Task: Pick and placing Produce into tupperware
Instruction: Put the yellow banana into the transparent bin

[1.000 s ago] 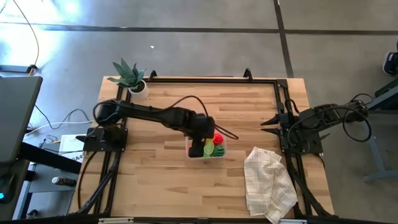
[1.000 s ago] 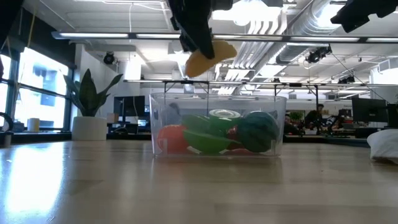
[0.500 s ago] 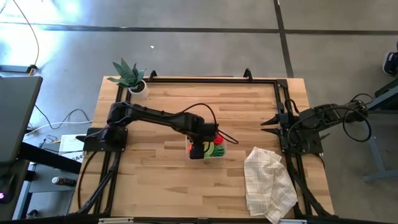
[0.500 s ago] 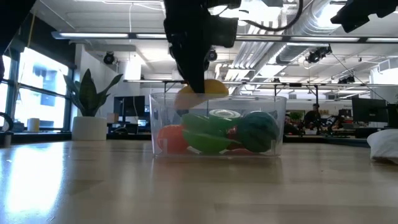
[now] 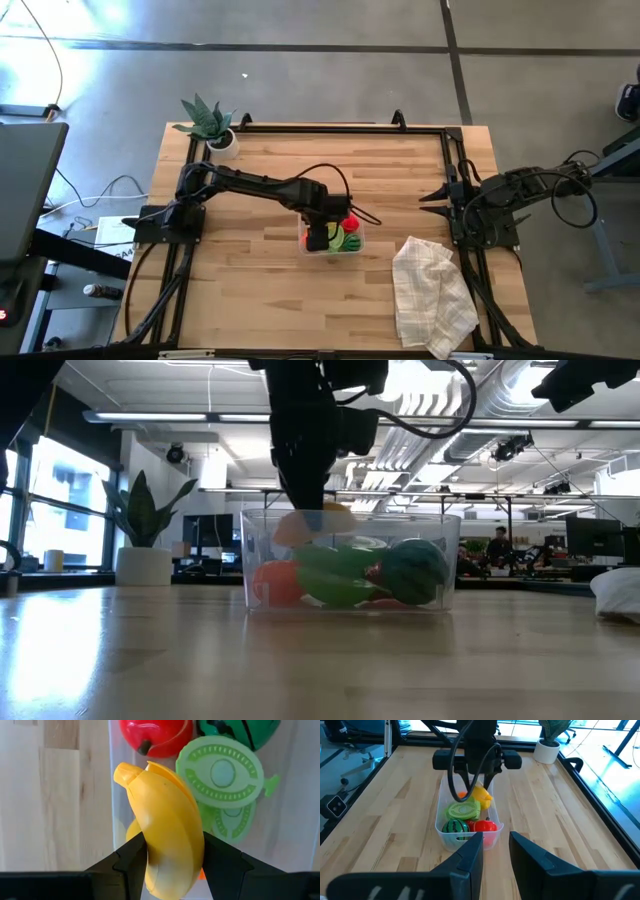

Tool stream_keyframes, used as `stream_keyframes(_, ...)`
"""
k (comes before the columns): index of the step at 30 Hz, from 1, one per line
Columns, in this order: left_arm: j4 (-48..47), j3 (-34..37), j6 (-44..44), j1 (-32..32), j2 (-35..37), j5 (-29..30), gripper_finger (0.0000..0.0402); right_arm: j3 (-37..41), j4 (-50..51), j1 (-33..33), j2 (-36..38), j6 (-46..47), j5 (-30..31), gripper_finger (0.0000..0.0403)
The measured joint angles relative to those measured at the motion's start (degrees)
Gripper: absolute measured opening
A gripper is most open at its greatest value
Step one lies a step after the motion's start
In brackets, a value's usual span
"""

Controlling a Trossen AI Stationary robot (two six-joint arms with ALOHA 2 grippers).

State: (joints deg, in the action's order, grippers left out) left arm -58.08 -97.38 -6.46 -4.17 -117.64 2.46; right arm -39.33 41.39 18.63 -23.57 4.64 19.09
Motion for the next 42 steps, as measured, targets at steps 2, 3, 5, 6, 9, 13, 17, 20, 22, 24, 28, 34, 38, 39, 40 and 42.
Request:
stream_keyframes(2,-0.51,0.00,-0.01,-0.02,0.00,0.00,0.0161,0.01,0.00,0.00,0.00,0.01,0.00,0.0084)
stream_keyframes(3,-0.93,0.00,0.05,-0.02,0.00,-0.04,0.0161,0.01,0.01,0.00,0.00,0.01,0.00,0.0084)
stream_keyframes(5,-1.61,0.00,0.27,-0.02,0.00,-0.16,0.0161,0.00,0.01,0.01,0.01,0.01,0.00,0.0084)
stream_keyframes(6,-2.13,0.00,0.50,-0.02,-0.01,-0.26,0.0161,0.01,0.01,0.00,0.02,0.01,0.00,0.0084)
stream_keyframes(9,-2.81,0.00,0.52,0.00,-0.68,-0.62,0.0161,-0.01,0.02,0.02,0.00,0.00,0.00,0.0084)
stream_keyframes(13,-3.72,0.04,1.25,0.00,-0.70,-1.41,0.0161,-0.01,0.01,0.01,0.01,0.01,0.00,0.0084)
stream_keyframes(17,-3.50,0.04,0.81,0.00,-0.70,-1.09,0.0161,-0.01,0.02,0.00,0.00,0.01,0.00,0.0084)
stream_keyframes(20,-3.57,0.04,1.19,0.00,-0.70,-1.09,0.0161,0.01,0.01,0.00,0.00,0.01,0.00,0.0084)
stream_keyframes(22,-3.51,0.04,1.59,0.00,-0.70,-1.07,0.0161,0.02,0.02,0.00,0.01,0.01,0.00,0.0084)
stream_keyframes(24,-3.49,0.04,1.53,0.01,-0.70,-1.10,0.0161,0.01,0.00,0.00,0.00,0.01,0.00,0.0084)
stream_keyframes(28,-3.58,0.04,0.77,0.00,-0.70,-1.60,0.0161,0.01,0.00,0.00,0.00,0.01,0.00,0.0084)
stream_keyframes(34,-3.58,0.04,0.63,0.00,-0.70,-2.27,0.0161,0.01,0.02,0.00,0.02,-0.01,0.00,0.0084)
stream_keyframes(38,-3.56,0.04,0.15,0.00,-0.70,-2.27,0.0163,-0.01,0.02,0.00,0.01,-0.01,0.00,0.0084)
stream_keyframes(39,-3.58,0.04,0.15,0.00,-0.70,-2.27,0.0165,0.02,0.02,0.00,0.00,0.00,0.00,0.0084)
stream_keyframes(40,-3.61,0.04,0.15,0.00,-0.70,-2.27,0.0170,0.00,0.02,0.00,0.00,0.01,0.00,0.0084)
stream_keyframes(42,-3.60,0.04,0.12,0.00,-0.70,-2.36,0.0182,0.00,0.00,0.00,0.00,0.00,0.00,0.0084)
